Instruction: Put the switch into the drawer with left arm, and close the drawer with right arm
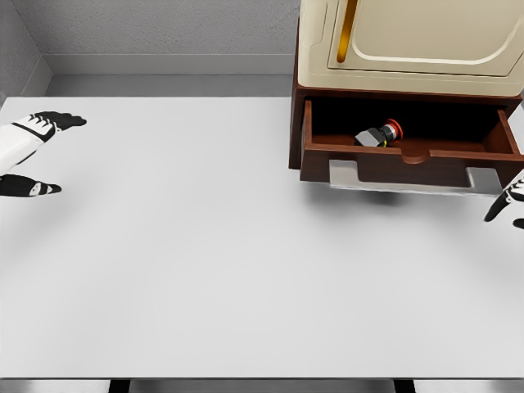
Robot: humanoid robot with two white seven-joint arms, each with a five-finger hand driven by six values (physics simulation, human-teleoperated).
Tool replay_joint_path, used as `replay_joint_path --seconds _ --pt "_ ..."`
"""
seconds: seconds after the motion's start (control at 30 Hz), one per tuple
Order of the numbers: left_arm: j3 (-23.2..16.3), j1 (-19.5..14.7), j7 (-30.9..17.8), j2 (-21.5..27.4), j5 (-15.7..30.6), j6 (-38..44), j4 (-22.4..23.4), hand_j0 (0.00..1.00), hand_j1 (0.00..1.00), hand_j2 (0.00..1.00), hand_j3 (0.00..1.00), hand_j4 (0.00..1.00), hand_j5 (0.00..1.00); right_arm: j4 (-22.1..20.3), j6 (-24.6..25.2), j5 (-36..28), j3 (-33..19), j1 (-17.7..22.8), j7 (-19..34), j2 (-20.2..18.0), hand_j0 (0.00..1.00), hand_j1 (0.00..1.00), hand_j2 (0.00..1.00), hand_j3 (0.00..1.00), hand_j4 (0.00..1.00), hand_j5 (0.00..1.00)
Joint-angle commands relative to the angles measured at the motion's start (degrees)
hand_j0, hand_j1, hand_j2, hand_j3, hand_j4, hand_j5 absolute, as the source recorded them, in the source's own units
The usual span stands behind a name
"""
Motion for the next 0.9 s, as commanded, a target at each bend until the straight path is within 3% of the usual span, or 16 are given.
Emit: replay_joint_path --seconds 0.0,0.53,0.7,0.87 --pt "0.0 0.0 0.0 -0.1 0.4 0.1 0.0 1.00 1.00 1.00 1.00 1.00 1.00 0.5 0.2 -0.2 0.0 0.0 0.0 -0.2 0.56 0.56 0.56 0.56 0.56 0.56" --pt "0.0 0.1 0.0 0.0 0.4 0.1 0.0 1.00 1.00 1.00 1.00 1.00 1.00 0.7 0.2 -0.1 1.2 -0.2 0.0 -0.8 0.57 0.57 0.57 0.57 0.57 0.57" --pt "0.0 0.0 0.0 -0.1 0.4 0.1 0.0 1.00 1.00 1.00 1.00 1.00 1.00 -2.0 0.2 0.2 0.9 0.5 0.0 -1.0 0.57 0.57 0.57 0.57 0.57 0.57" --pt "0.0 0.0 0.0 -0.1 0.4 0.1 0.0 1.00 1.00 1.00 1.00 1.00 1.00 -2.1 0.2 -0.1 1.1 0.4 0.0 -3.3 0.58 0.58 0.58 0.58 0.58 0.58"
